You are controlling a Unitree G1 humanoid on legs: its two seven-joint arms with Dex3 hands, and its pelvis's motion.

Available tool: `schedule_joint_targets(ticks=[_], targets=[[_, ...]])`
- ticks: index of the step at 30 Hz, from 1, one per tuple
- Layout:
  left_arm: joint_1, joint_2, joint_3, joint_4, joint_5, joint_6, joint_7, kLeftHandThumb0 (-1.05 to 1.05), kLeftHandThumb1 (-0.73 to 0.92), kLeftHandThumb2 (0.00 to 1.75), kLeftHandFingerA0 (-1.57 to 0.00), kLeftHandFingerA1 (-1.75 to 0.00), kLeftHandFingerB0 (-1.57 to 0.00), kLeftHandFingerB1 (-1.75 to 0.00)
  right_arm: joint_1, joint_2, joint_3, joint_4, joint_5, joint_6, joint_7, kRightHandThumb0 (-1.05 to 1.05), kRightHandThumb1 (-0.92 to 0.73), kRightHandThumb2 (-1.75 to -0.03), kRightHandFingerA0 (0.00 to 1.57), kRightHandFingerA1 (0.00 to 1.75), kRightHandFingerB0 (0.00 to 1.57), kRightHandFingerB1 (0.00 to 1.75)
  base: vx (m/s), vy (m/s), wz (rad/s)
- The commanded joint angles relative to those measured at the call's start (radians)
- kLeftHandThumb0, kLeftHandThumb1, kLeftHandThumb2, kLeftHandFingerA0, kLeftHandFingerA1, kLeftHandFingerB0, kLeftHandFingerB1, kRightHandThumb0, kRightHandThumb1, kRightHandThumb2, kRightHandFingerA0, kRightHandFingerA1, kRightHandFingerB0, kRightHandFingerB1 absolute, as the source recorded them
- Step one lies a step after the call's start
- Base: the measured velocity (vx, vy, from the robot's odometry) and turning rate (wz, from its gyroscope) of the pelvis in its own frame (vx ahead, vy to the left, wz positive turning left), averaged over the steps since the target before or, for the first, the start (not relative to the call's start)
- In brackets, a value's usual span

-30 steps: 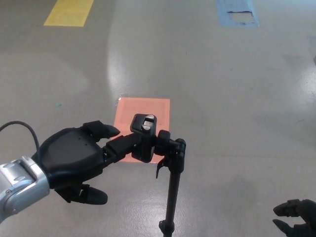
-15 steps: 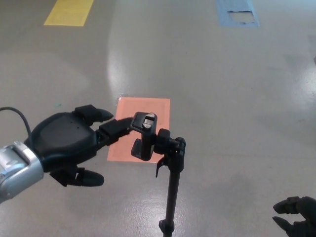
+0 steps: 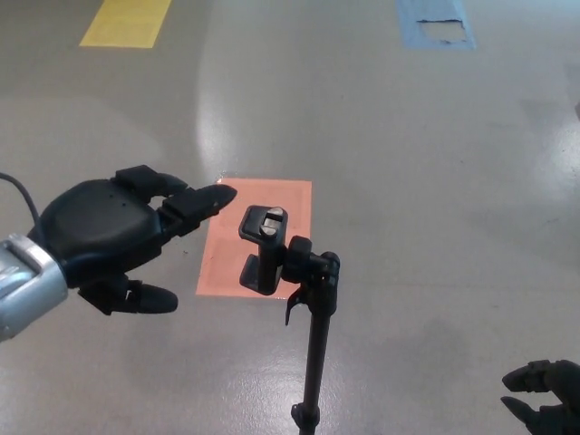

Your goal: The robot uses its left hand to grab the top of a phone stand kept on the floor and tilt it upwards to adjust its angle

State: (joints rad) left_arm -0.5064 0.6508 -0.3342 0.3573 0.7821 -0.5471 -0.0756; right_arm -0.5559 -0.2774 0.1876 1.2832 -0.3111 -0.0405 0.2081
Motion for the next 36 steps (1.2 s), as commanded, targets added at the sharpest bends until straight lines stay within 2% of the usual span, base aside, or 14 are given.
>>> schedule_joint_targets(ticks=[1, 5, 7, 9, 10, 11, 12, 14, 15, 21, 22, 23, 24, 36], targets=[[-0.016, 0.009, -0.002, 0.090, 0.006, -0.009, 0.047, -0.85, 0.64, 1.02, -0.10, -0.30, 0.00, -0.13, -0.013, -0.012, 0.004, 0.003, -0.006, 0.012, -0.005, -0.57, -0.82, -0.65, 0.26, 0.36, 0.25, 0.31, 0.00, 0.000, 0.00], [-0.024, -0.009, -0.008, 0.260, 0.000, 0.031, 0.073, -0.84, 0.63, 1.01, -0.07, -0.26, 0.00, -0.14, -0.009, -0.018, 0.005, 0.003, -0.006, 0.009, 0.000, -0.58, -0.82, -0.65, 0.27, 0.36, 0.26, 0.31, 0.00, 0.000, 0.00], [-0.021, -0.021, -0.004, 0.392, -0.012, 0.043, 0.115, -0.84, 0.83, 0.66, -0.10, -0.25, 0.00, -0.09, -0.004, -0.017, 0.008, 0.002, -0.009, 0.011, -0.001, -0.58, -0.82, -0.65, 0.27, 0.35, 0.25, 0.31, 0.00, 0.000, 0.00], [-0.026, -0.025, -0.006, 0.446, -0.009, 0.044, 0.133, -0.84, 0.83, 0.66, -0.10, -0.25, 0.00, -0.09, -0.002, -0.014, 0.009, 0.002, -0.009, 0.011, -0.001, -0.58, -0.82, -0.65, 0.27, 0.35, 0.25, 0.31, 0.00, 0.000, 0.00], [-0.020, -0.037, 0.000, 0.496, -0.019, 0.056, 0.146, -0.86, 0.65, 1.02, -0.12, -0.29, 0.00, -0.13, 0.001, -0.012, 0.008, 0.002, -0.007, 0.008, -0.002, -0.57, -0.82, -0.65, 0.27, 0.35, 0.25, 0.31, 0.00, 0.000, 0.00], [-0.015, -0.052, 0.006, 0.562, -0.031, 0.069, 0.163, -0.86, 0.65, 1.02, -0.12, -0.29, 0.00, -0.13, 0.006, -0.011, 0.007, 0.001, -0.006, 0.005, -0.002, -0.57, -0.82, -0.65, 0.27, 0.35, 0.25, 0.31, 0.00, 0.000, 0.00], [-0.006, -0.068, 0.013, 0.616, -0.043, 0.083, 0.173, -0.94, 0.69, 0.83, -0.12, -0.24, 0.00, -0.07, 0.010, -0.010, 0.006, 0.002, -0.004, 0.007, -0.002, -0.57, -0.81, -0.66, 0.23, 0.34, 0.26, 0.32, 0.00, 0.000, 0.00], [0.001, -0.085, 0.019, 0.670, -0.055, 0.096, 0.181, -0.94, 0.69, 0.83, -0.12, -0.24, 0.00, -0.07, 0.013, -0.009, 0.005, 0.003, -0.002, 0.010, -0.001, -0.57, -0.81, -0.66, 0.23, 0.34, 0.26, 0.32, 0.00, 0.000, 0.00], [0.025, -0.105, 0.033, 0.716, -0.074, 0.108, 0.200, -0.92, 0.70, 1.07, -0.05, -0.27, -0.03, -0.09, 0.021, -0.008, 0.006, 0.006, -0.004, 0.009, -0.006, -0.58, -0.82, -0.65, 0.26, 0.35, 0.25, 0.31, 0.00, 0.000, 0.00], [0.124, -0.175, 0.109, 0.851, -0.162, 0.157, 0.224, -0.91, 0.74, 1.11, 0.00, -0.15, 0.00, -0.11, 0.064, -0.006, 0.011, 0.004, -0.008, -0.011, -0.017, -0.59, -0.82, -0.65, 0.26, 0.36, 0.24, 0.31, 0.00, 0.000, 0.00], [0.133, -0.184, 0.120, 0.869, -0.171, 0.161, 0.226, -0.80, 0.86, 0.67, -0.05, -0.26, -0.02, -0.20, 0.070, -0.006, 0.011, 0.003, -0.008, -0.014, -0.019, -0.59, -0.82, -0.64, 0.27, 0.36, 0.24, 0.31, 0.00, 0.000, 0.00], [0.133, -0.187, 0.123, 0.876, -0.170, 0.161, 0.229, -0.80, 0.86, 0.67, -0.05, -0.26, -0.02, -0.20, 0.073, -0.007, 0.011, 0.003, -0.008, -0.014, -0.019, -0.59, -0.82, -0.64, 0.27, 0.36, 0.24, 0.31, 0.00, 0.000, 0.00], [0.141, -0.194, 0.138, 0.890, -0.184, 0.161, 0.225, -0.89, 0.74, 1.08, -0.01, -0.18, 0.00, -0.12, 0.075, -0.008, 0.007, 0.003, -0.004, -0.013, -0.017, -0.59, -0.82, -0.64, 0.27, 0.36, 0.24, 0.31, 0.00, 0.000, 0.00], [0.148, -0.201, 0.329, 0.977, -0.338, 0.221, 0.060, -0.87, 0.67, 1.03, -0.07, -0.33, -0.06, -0.16, 0.045, -0.005, -0.009, -0.005, 0.007, 0.001, -0.019, -0.58, -0.81, -0.64, 0.25, 0.35, 0.23, 0.31, 0.00, 0.000, 0.00]])
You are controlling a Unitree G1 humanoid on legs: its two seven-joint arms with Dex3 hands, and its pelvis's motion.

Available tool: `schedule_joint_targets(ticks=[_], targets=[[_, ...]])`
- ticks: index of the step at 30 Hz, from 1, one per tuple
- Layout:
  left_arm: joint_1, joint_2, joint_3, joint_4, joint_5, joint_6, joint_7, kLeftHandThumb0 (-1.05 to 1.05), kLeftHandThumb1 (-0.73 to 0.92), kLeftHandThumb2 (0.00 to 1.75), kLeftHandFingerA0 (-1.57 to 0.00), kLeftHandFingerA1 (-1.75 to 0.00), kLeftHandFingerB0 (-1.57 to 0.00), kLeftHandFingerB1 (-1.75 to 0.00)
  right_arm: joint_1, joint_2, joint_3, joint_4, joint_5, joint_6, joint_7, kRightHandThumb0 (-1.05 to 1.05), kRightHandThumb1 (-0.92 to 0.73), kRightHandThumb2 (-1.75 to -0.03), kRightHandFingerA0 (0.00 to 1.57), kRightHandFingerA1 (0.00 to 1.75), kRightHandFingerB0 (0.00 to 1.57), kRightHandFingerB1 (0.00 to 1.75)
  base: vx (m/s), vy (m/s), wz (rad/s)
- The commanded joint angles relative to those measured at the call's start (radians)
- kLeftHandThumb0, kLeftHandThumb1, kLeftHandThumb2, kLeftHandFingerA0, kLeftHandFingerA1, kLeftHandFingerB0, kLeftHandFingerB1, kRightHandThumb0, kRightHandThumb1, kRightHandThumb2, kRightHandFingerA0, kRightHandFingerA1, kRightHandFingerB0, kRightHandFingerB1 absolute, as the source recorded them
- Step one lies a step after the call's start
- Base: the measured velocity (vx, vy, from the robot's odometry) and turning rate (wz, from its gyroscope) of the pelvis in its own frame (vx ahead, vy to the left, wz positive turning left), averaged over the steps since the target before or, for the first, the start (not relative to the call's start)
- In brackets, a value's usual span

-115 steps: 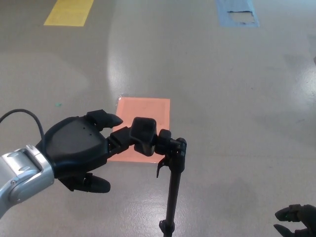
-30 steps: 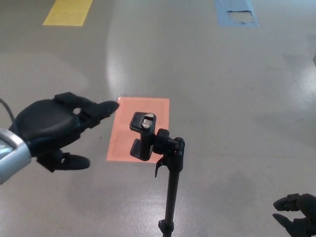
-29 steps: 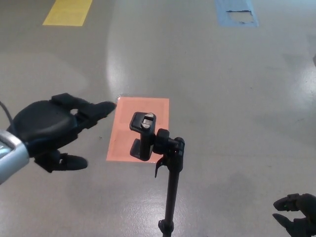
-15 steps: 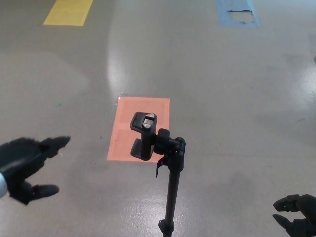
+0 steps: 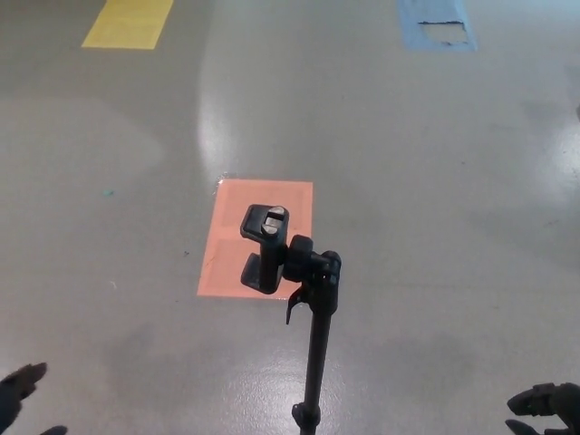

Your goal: The robot uses its left hand to grab the top of a phone stand kept on the floor and tilt it upwards to adjust its angle

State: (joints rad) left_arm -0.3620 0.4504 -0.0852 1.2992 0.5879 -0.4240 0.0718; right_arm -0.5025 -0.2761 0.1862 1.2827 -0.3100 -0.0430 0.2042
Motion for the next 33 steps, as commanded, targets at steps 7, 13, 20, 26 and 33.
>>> schedule_joint_targets(ticks=[7, 13, 20, 26, 33], targets=[[0.023, -0.018, 0.127, 0.042, -0.185, 0.136, -0.167, -0.83, 0.66, 1.03, -0.08, -0.42, -0.02, -0.20, 0.013, -0.013, -0.014, -0.007, 0.009, -0.013, -0.014, -0.58, -0.82, -0.65, 0.24, 0.36, 0.23, 0.31, 0.00, 0.000, 0.00], [0.033, -0.027, 0.106, 0.034, -0.185, 0.140, -0.180, -0.81, 0.65, 1.05, -0.04, -0.41, -0.01, -0.23, 0.025, -0.014, -0.017, -0.009, 0.010, -0.013, -0.010, -0.58, -0.81, -0.64, 0.25, 0.36, 0.23, 0.31, 0.00, 0.000, 0.00], [0.018, -0.031, 0.102, 0.030, -0.213, 0.146, -0.215, -0.86, 0.67, 1.03, -0.08, -0.38, -0.07, -0.20, 0.020, -0.018, -0.015, -0.016, 0.006, -0.015, -0.015, -0.58, -0.81, -0.64, 0.25, 0.36, 0.24, 0.31, 0.00, 0.000, 0.00], [0.020, -0.031, 0.079, 0.026, -0.208, 0.150, -0.214, -0.87, 0.68, 1.03, -0.09, -0.36, -0.08, -0.21, 0.025, -0.023, -0.010, -0.017, 0.001, -0.020, -0.011, -0.59, -0.81, -0.64, 0.25, 0.35, 0.23, 0.31, 0.00, 0.000, 0.00], [0.021, -0.030, 0.070, 0.027, -0.222, 0.149, -0.212, -0.78, 0.64, 1.03, -0.04, -0.39, -0.02, -0.25, 0.019, -0.021, -0.003, -0.017, -0.005, -0.012, -0.012, -0.58, -0.81, -0.64, 0.26, 0.36, 0.24, 0.31, 0.00, 0.000, 0.00]])
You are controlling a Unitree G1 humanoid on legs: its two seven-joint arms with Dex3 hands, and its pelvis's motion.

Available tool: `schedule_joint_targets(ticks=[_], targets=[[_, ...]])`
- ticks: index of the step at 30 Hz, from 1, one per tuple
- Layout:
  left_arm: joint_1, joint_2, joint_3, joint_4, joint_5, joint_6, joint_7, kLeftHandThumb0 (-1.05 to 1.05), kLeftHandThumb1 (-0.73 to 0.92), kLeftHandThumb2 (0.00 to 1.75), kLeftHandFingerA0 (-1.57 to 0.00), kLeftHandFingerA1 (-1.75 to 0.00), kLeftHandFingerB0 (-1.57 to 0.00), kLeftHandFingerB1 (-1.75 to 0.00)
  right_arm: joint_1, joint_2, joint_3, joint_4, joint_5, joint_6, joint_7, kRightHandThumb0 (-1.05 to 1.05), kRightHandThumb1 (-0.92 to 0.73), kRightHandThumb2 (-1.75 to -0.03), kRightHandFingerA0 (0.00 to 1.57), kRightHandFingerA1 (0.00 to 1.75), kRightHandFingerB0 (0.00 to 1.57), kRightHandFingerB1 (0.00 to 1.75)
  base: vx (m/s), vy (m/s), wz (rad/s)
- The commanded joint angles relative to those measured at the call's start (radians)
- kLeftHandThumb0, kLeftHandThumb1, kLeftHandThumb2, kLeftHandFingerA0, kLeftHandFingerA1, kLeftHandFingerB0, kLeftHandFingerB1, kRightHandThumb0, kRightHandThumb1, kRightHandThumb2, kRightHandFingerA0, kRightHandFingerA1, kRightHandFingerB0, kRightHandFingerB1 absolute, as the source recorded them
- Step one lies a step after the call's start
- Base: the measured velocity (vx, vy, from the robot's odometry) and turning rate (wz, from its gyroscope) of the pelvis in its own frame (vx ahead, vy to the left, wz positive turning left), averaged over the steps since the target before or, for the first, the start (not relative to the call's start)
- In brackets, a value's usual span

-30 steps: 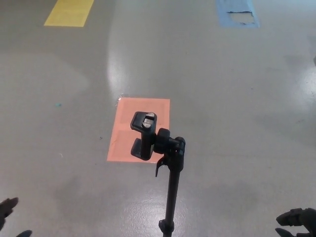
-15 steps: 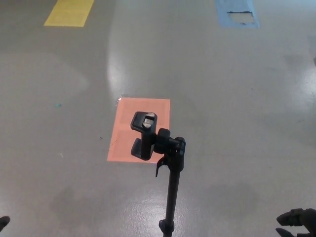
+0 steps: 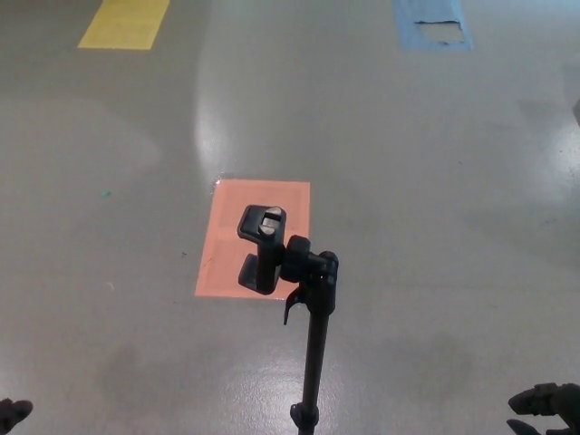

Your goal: The robot uses its left hand to grab the top of a phone stand kept on the floor and tilt it upwards to adjust its angle

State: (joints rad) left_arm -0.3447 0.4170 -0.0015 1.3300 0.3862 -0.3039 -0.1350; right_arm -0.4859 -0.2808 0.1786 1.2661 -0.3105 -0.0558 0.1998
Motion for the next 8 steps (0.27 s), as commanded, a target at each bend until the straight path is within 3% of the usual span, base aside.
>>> schedule_joint_targets(ticks=[1, 8], targets=[[0.005, 0.003, -0.017, -0.004, -0.021, 0.031, -0.003, -0.78, 0.64, 1.03, -0.04, -0.39, -0.03, -0.25, 0.003, -0.018, 0.006, -0.002, -0.005, 0.001, -0.006, -0.58, -0.80, -0.64, 0.26, 0.36, 0.24, 0.31, 0.00, 0.000, 0.00], [0.004, 0.005, -0.025, -0.003, -0.029, 0.038, -0.002, -0.78, 0.63, 1.03, -0.04, -0.39, -0.03, -0.26, -0.001, -0.019, 0.009, 0.000, -0.004, 0.000, 0.000, -0.57, -0.80, -0.64, 0.26, 0.36, 0.23, 0.31, 0.00, 0.000, 0.00]])
